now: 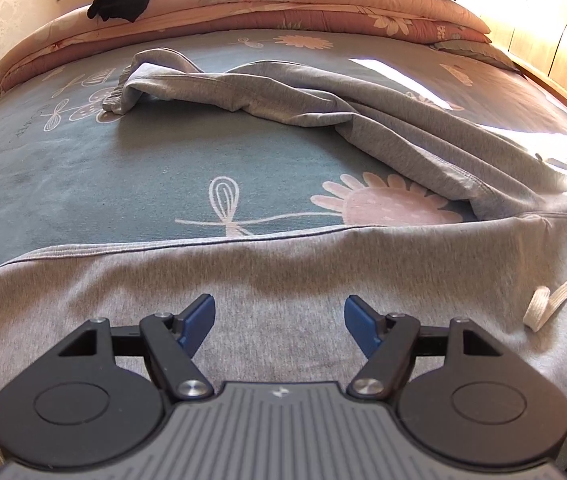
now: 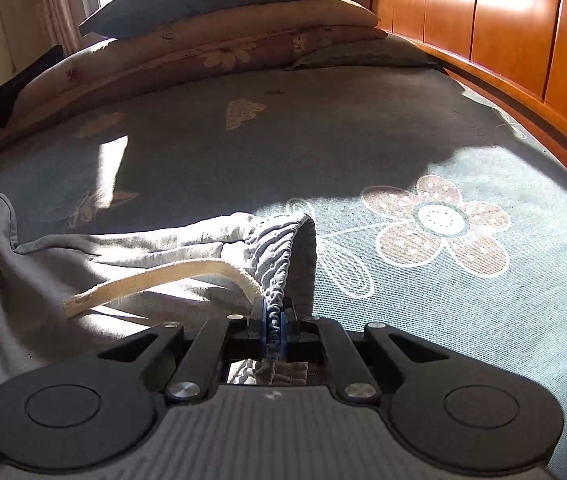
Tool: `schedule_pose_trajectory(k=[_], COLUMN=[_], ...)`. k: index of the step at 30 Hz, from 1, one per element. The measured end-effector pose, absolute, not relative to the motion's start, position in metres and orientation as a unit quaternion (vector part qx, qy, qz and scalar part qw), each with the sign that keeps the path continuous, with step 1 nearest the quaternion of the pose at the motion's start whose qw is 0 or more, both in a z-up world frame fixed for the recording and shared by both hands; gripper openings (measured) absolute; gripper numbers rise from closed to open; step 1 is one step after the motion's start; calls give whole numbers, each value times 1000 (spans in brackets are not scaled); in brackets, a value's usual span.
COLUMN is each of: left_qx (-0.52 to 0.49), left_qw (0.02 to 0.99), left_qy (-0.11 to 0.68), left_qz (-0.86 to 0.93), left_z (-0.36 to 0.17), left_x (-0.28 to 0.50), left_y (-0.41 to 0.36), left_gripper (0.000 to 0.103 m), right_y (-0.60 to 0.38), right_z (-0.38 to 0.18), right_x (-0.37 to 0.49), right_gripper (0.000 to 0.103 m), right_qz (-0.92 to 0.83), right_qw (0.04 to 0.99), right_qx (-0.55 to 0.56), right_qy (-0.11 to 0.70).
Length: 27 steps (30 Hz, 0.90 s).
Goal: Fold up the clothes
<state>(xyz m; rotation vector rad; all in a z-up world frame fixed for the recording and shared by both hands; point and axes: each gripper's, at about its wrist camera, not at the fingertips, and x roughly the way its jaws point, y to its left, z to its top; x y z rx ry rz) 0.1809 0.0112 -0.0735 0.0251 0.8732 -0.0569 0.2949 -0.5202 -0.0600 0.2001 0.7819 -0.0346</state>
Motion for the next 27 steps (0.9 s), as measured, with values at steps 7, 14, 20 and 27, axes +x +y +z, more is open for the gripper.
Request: schedule_pose_trajectory(k=[7, 14, 20, 27], left_qx=[4, 31, 120, 266], left_qw=[907, 913, 905, 875], left_qy=[419, 399, 373, 315], left_qz=[-46, -86, -165, -253], left_z=[-75, -67, -67, -63], left_x=[183, 167, 146, 96], left_y=[1, -6, -42, -87], left_gripper=[72, 72, 72, 72], right_y=[-534, -517, -446, -322], right_z=[-89, -44, -25, -44], right_x=[306, 245, 164, 90], right_gripper=[22, 30, 37, 37], right_qz=[-56, -57, 54, 245], right_qw=[902, 917, 918, 869], right_qx=[129, 106, 8, -181], right_qy=[407, 379, 394, 389])
